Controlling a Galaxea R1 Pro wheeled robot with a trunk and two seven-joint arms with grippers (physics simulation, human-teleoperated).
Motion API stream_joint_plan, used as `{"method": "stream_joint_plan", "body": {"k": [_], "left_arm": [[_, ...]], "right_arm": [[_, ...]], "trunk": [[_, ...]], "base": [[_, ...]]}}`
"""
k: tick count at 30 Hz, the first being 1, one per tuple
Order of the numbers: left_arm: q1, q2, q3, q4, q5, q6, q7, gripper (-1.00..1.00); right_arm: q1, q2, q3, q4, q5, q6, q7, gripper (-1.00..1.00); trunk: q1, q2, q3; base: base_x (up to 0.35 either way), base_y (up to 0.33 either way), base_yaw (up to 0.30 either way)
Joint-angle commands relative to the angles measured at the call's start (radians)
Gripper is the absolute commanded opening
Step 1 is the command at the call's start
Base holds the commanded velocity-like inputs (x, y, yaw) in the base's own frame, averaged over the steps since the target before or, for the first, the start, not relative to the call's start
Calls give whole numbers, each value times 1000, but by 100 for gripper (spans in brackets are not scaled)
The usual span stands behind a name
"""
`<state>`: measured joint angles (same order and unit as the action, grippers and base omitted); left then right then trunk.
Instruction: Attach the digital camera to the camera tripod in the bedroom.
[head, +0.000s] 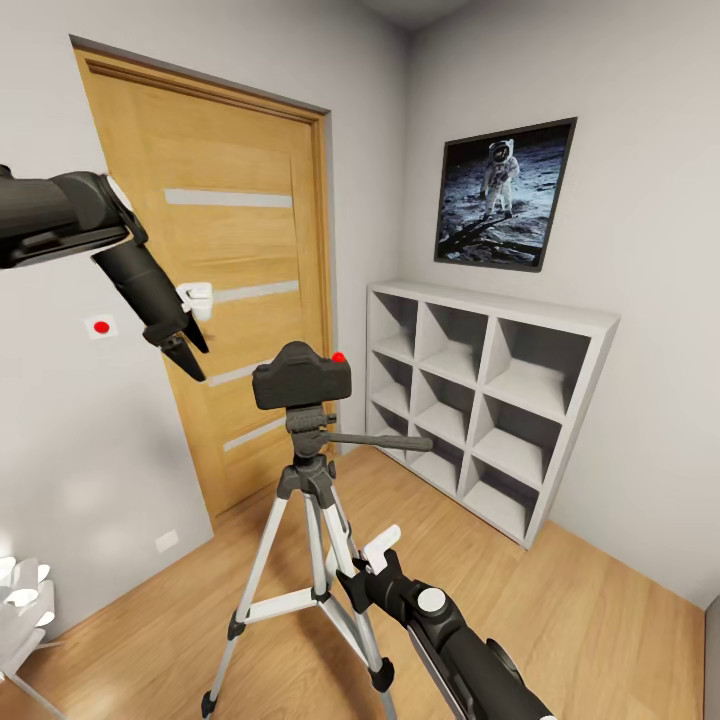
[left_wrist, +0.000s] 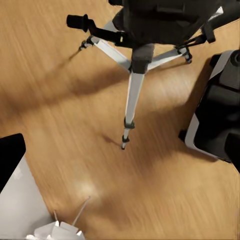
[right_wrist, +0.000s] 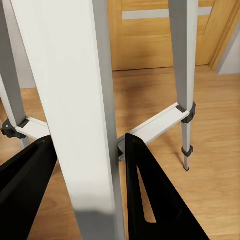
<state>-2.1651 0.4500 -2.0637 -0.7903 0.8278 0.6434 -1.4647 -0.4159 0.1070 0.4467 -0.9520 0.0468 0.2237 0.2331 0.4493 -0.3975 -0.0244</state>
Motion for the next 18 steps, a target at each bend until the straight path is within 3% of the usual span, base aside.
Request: {"method": "stream_joint_plan", "body": {"k": [1,2,7,8,18], "left_arm": [[-1,16,-5,-3,6,10,1,100],[-1,16,-5,-3,6,10,1,100],[35,88,-7,-6,-3,8,4,100],[35,88,-7,-6,-3,8,4,100],[193,177,-3,4,-26,7,81,100]], "right_arm": [[-1,0,0,-2,4,5,3,-100],[-1,0,0,-2,4,5,3,-100],[-1,0,-1,0,4,5,3,-100],[-1,0,-1,0,4,5,3,-100],[-1,0,-1,3,4,5,3,-100]], "trunk": [[1,-3,-2],[1,-3,-2],[1,-3,-2],[1,-3,-2],[1,-3,-2]], "base": [[0,0,0],[0,0,0],[0,0,0],[0,0,0],[0,0,0]]}}
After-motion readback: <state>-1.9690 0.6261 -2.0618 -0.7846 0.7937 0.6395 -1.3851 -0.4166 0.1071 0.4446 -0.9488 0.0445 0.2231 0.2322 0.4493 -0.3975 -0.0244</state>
